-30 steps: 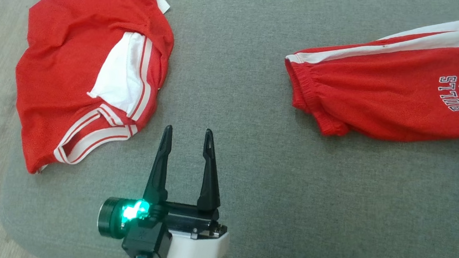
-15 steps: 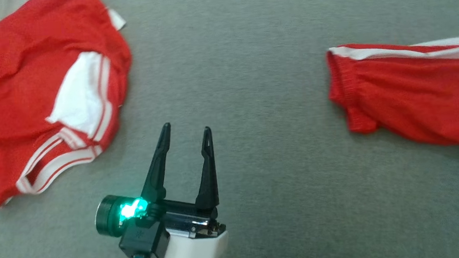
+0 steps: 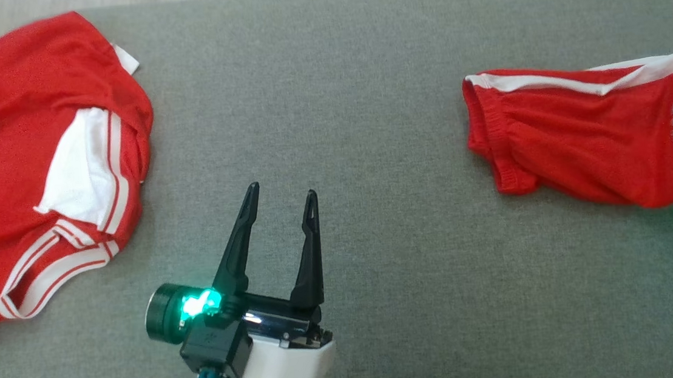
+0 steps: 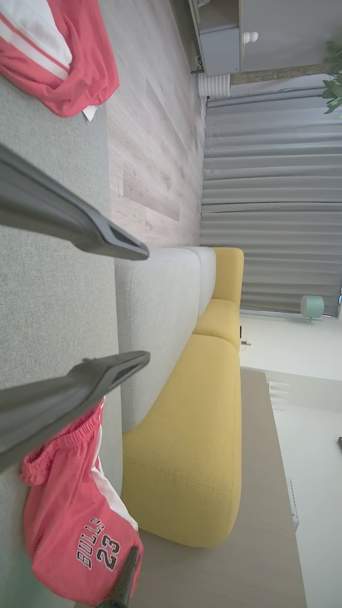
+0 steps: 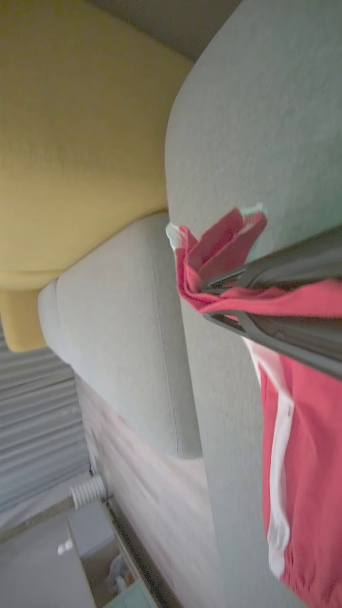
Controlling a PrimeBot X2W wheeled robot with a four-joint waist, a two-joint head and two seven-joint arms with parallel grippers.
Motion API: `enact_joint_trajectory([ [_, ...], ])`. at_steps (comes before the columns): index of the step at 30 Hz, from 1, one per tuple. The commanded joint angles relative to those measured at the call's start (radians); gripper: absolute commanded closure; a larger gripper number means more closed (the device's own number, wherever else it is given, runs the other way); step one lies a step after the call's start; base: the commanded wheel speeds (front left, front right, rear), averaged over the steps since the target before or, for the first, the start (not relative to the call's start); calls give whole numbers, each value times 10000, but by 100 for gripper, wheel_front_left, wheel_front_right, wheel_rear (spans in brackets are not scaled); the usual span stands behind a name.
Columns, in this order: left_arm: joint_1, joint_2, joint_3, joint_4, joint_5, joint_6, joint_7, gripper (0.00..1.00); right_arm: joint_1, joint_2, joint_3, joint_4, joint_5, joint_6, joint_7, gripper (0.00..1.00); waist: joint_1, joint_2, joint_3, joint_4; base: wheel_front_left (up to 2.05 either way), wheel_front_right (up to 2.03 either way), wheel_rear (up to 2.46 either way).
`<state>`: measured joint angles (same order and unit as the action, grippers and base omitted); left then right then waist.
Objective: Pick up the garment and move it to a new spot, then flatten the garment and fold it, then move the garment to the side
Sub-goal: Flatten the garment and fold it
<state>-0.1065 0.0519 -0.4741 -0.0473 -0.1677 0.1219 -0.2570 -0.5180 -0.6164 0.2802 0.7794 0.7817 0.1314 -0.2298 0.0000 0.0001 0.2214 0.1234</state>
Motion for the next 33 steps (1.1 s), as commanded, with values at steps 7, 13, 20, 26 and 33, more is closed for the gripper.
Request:
enact_joint_trajectory([
  [7, 36, -16, 265, -152, -96, -98, -47, 0, 94, 736, 702, -2145, -901, -7, 181, 100, 0, -1, -564, 252, 0, 0, 0],
  [13, 171, -16, 196, -118, -170, -151, -47, 0, 298, 2109, 1828, -3017, -1771, -7, 1004, 100, 0, -1, -767, 520, 0, 0, 0],
  [20, 247, -16, 279, -249, -146, 99, -47, 0, 1046, 3070, 1860, -3134, -2104, -7, 731, 0, 0, -1, -863, 743, 0, 0, 0],
  [26, 623, -16, 776, -318, -45, 356, -47, 0, 2086, 3212, -94, -3860, -3212, -7, -242, 0, 0, -1, -1086, 529, 0, 0, 0],
  [33, 1573, -16, 1745, -70, 301, 485, -47, 0, 5017, 4135, -1811, -6546, -4399, -7, -316, 0, 0, -1, -1613, -47, 0, 0, 0],
])
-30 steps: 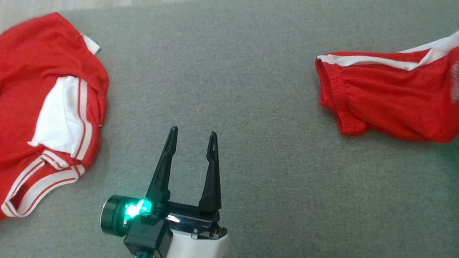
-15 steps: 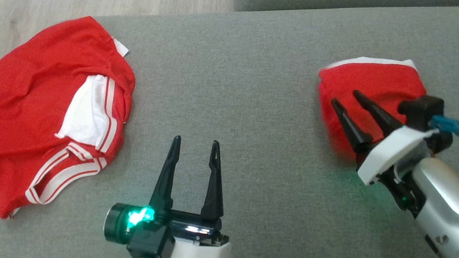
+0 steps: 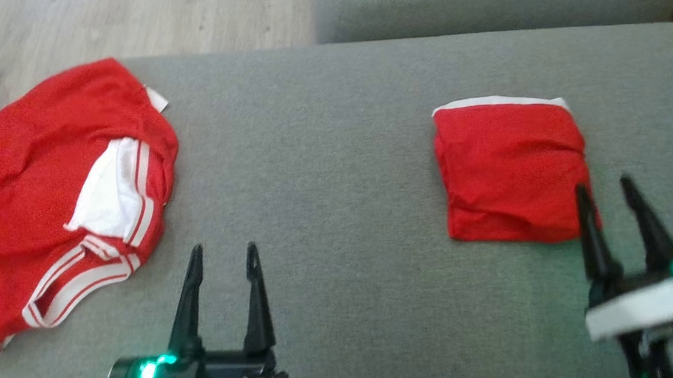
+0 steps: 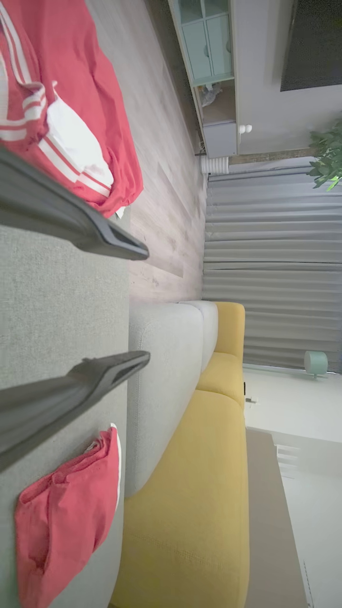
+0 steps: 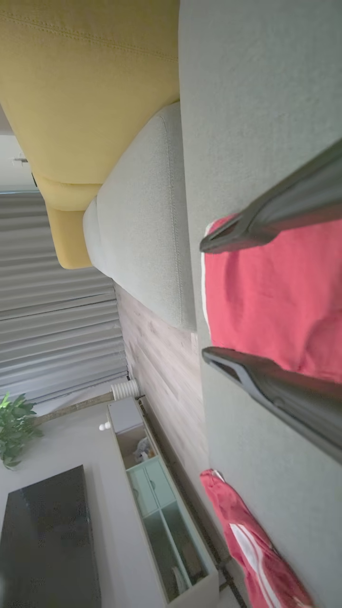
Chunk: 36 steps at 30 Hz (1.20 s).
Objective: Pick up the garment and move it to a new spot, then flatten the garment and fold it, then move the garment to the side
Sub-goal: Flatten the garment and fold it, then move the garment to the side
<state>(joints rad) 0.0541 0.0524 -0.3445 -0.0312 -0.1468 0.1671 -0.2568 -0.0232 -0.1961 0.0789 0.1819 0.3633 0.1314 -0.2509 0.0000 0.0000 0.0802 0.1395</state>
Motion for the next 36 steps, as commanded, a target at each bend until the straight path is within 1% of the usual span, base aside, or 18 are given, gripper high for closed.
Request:
enact_joint_trajectory([
  [1, 99, -22, 564, -194, 89, 24, -49, 0, 400, -61, 222, -781, -395, -7, -105, 0, 0, 0, -269, -284, 0, 0, 0],
  [4, 419, -22, 891, -94, 153, -28, -49, 0, 1111, 110, 36, -1021, -901, -7, -106, 0, 0, 0, -418, -501, 0, 0, 0],
  [5, 419, -22, 891, -94, 153, -28, -49, 0, 1111, 110, 36, -1021, -901, -7, -106, 0, 0, 0, -418, -501, 0, 0, 0],
  [6, 520, -22, 1055, -9, 203, -104, -49, 0, 1380, 266, -83, -1004, -1147, -7, -107, 0, 0, 0, -484, -603, 0, 0, 0],
  [10, 596, -22, 1237, 240, 345, -273, -49, 0, 1562, 500, -193, -909, -1486, -7, -107, 0, 0, 0, -605, -771, 0, 0, 0],
  [14, 617, -22, 1322, 456, 427, -335, -49, 0, 1530, 679, -355, -838, -1652, -7, -108, 0, 0, 0, -643, -856, 0, 0, 0],
  [27, 601, -22, 1502, 818, 443, -467, -49, 0, 1430, 785, -553, -748, -2019, -7, -108, 0, 0, 0, -663, -804, 0, 0, 0],
  [36, 661, -22, 1511, 930, 441, -431, -49, 0, 1455, 799, -494, -705, -2159, -7, -108, 0, 0, 0, -725, -803, 0, 0, 0],
])
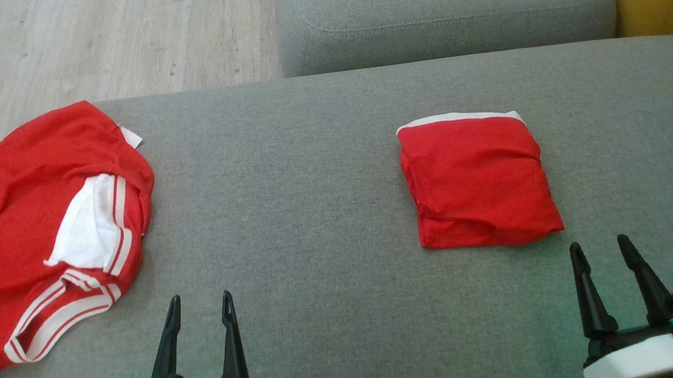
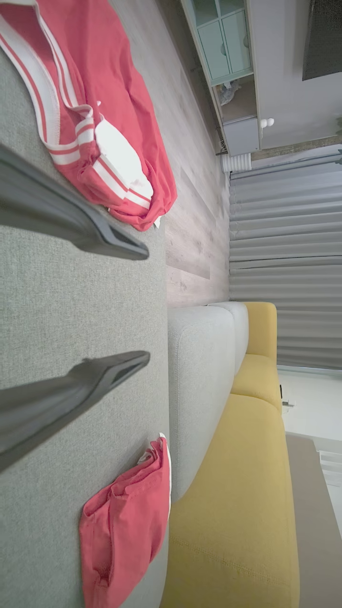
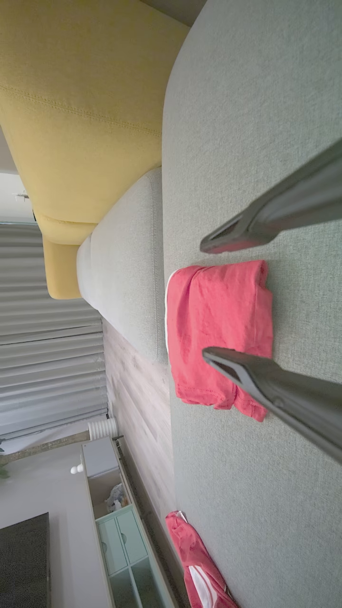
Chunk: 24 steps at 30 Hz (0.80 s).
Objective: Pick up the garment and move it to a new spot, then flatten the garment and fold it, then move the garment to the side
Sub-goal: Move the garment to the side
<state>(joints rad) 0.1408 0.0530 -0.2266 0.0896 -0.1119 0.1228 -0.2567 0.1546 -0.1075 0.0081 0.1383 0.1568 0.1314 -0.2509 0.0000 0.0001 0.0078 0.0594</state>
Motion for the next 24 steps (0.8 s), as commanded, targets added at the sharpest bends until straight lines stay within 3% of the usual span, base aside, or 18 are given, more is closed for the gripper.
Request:
enact_joint_trajectory([
  [1, -200, -28, 334, -265, 108, 12, -51, 0, -322, -85, 219, -268, -101, -7, -108, 0, 0, -1, -5, -3, 0, 0, 0],
  [7, -197, -28, 363, -270, 169, 1, -51, 0, -348, -85, 233, -219, -115, -7, -108, 0, 0, -1, 30, 6, 0, 0, 0],
  [14, -318, -28, 390, -324, 125, 115, -51, 0, -1051, -223, 321, 678, 101, -7, -108, 0, 0, -1, 268, -26, 0, 0, 0],
  [19, -469, -28, 297, -421, -15, 114, -51, 0, -2352, -309, 312, 2261, 535, -7, 5, 0, 0, -1, 436, 39, 0, 0, 0],
  [24, -599, -28, 129, -501, 44, 183, -51, 0, -4050, -556, 495, 3793, 1187, -7, 1092, 0, 0, -1, 591, 195, 0, 0, 0],
])
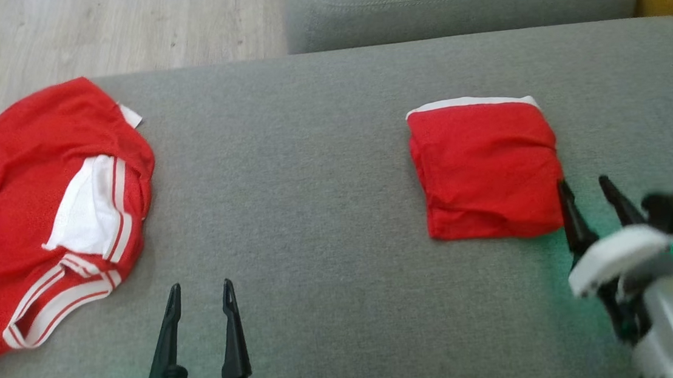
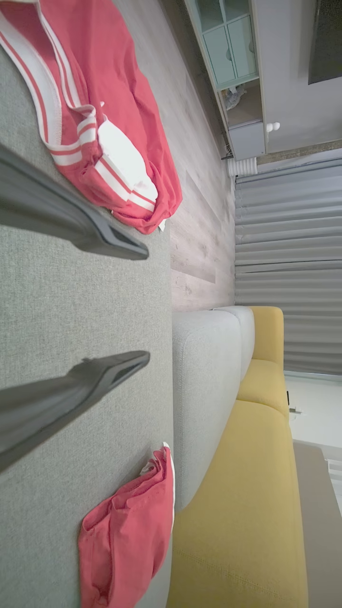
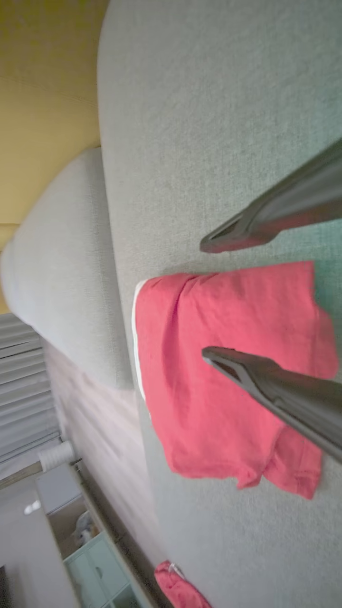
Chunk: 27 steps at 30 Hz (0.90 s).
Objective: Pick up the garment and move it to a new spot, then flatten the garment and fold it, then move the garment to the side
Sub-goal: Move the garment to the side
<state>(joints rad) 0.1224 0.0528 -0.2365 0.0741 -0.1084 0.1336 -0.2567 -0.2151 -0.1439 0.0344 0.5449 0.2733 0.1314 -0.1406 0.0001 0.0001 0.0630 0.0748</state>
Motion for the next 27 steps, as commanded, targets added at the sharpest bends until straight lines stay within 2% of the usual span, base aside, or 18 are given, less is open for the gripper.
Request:
enact_joint_trajectory([
  [1, -450, -26, 188, -369, 8, 94, -51, 0, -679, -280, 231, 73, 74, -7, 296, 0, -1, -1, 92, 82, 0, 0, 0],
  [7, -879, -26, -279, -502, 43, 67, -51, 0, -2274, -832, -16, 1865, 101, -7, 1201, 0, -1, -1, 677, 508, 0, 0, 0],
  [11, -1159, -26, -525, -557, -1, 91, -51, 0, -2882, -1016, 283, 2792, 179, -7, 1638, 0, -1, -1, 1196, 680, 0, 0, 0],
  [12, -1220, -26, -567, -553, -10, 114, -51, 0, -2975, -980, 451, 2962, 311, -7, 1788, 5, -1, -1, 1321, 694, 0, 0, 0],
  [13, -1278, -26, -606, -553, -22, 142, -51, 0, -3052, -940, 639, 3079, 496, -7, 1920, 23, -1, -1, 1443, 696, 0, 0, 0],
  [15, -1387, -26, -672, -554, -42, 192, -51, 0, -3169, -927, 965, 3197, 934, -7, 2036, 100, -1, -1, 1639, 663, 0, 0, 0],
  [20, -1664, -26, -692, -700, -36, 266, -51, 0, -3505, -1477, 1553, 3106, 1334, -7, 1662, 100, -1, -1, 2120, 219, 0, 0, 0],
  [27, -2252, -26, -496, -801, 231, 53, -51, 0, -4164, -2969, 1883, 2772, 1398, -7, 1716, 100, -1, -1, 2997, -1047, 0, 0, 0],
])
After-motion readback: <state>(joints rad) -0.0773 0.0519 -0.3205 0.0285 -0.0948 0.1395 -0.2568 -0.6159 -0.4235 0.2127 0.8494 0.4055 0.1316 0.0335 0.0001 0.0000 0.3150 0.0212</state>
